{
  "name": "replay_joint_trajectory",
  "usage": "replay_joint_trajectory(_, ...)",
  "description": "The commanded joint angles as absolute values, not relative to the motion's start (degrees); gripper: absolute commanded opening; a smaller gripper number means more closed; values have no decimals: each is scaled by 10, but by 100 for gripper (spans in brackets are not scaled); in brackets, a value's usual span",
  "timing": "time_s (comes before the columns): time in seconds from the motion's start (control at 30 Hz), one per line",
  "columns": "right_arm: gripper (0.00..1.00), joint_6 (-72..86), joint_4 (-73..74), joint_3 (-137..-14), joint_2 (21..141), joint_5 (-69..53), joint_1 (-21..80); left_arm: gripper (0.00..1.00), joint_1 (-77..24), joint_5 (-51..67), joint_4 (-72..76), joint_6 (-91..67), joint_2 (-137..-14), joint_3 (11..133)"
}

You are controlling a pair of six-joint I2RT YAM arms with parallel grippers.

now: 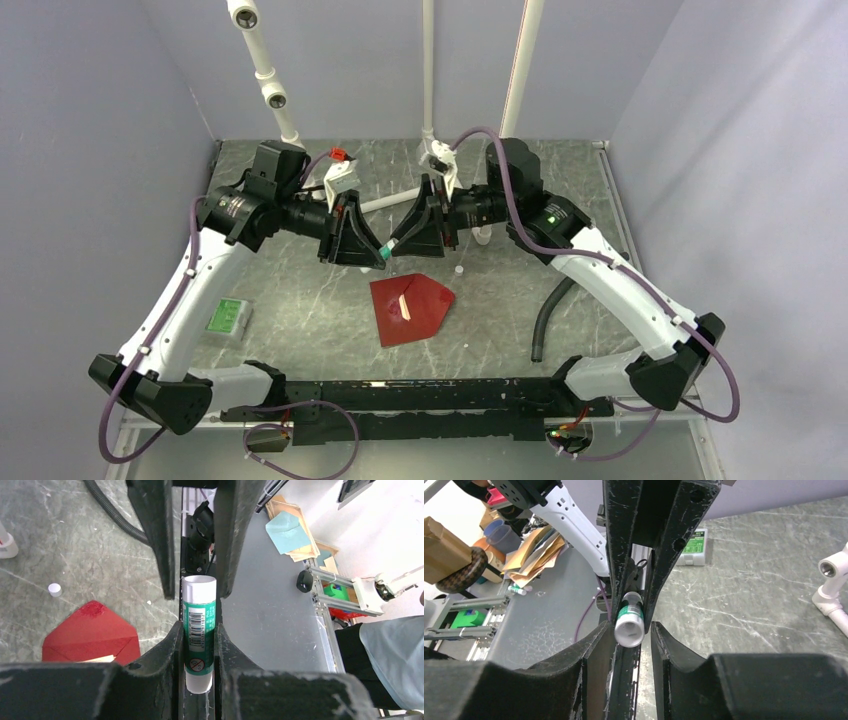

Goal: Place the letter into the envelope and seal it

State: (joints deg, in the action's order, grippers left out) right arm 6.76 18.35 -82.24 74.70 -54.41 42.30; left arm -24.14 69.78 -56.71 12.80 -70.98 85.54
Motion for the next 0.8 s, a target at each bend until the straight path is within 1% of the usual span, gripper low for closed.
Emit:
replay_joint_trajectory(0.0, 38, 62, 191, -860, 759, -557, 425, 3, -241, 742, -546, 133, -698, 863)
replay_joint_trajectory(0.1, 40, 58, 205, -869, 768, -545, 425, 2, -241, 741, -552, 139, -699, 866)
replay_joint_trajectory(0.13, 38, 58, 210, -875, 771, -540, 425, 3, -241, 740, -555, 143, -699, 869)
replay_joint_trajectory(0.2, 18, 69, 211, -887, 778, -544, 424, 3, -241, 740, -563, 152, -700, 872)
replay_joint_trajectory(0.23, 11, 81, 203, -891, 781, -547, 423, 2, -241, 735, -564, 152, -699, 871)
replay_joint_trajectory(0.27, 8, 102, 190, -891, 783, -554, 423, 2, -241, 728, -563, 152, -698, 871)
replay_joint_trajectory(0.37, 6, 168, 129, -878, 787, -575, 423, 2, -241, 710, -559, 153, -694, 873)
replay_joint_trajectory(0.43, 0, 210, 112, -883, 797, -565, 423, 2, -241, 684, -545, 143, -691, 874)
replay_joint_trajectory(0.47, 0, 232, 110, -888, 803, -548, 423, 3, -241, 663, -533, 134, -688, 873)
replay_joint_trajectory(0.57, 0, 334, 107, -896, 821, -423, 423, 2, -241, 573, -479, 98, -673, 856)
replay_joint_trajectory(0.6, 0, 366, 128, -901, 826, -350, 425, 2, -241, 533, -466, 89, -668, 850)
replay_joint_trajectory(0.7, 0, 474, 198, -911, 827, -172, 433, 3, -241, 480, -443, 81, -660, 838)
replay_joint_trajectory(0.77, 0, 531, 198, -897, 815, -124, 437, 2, -241, 452, -429, 74, -653, 827)
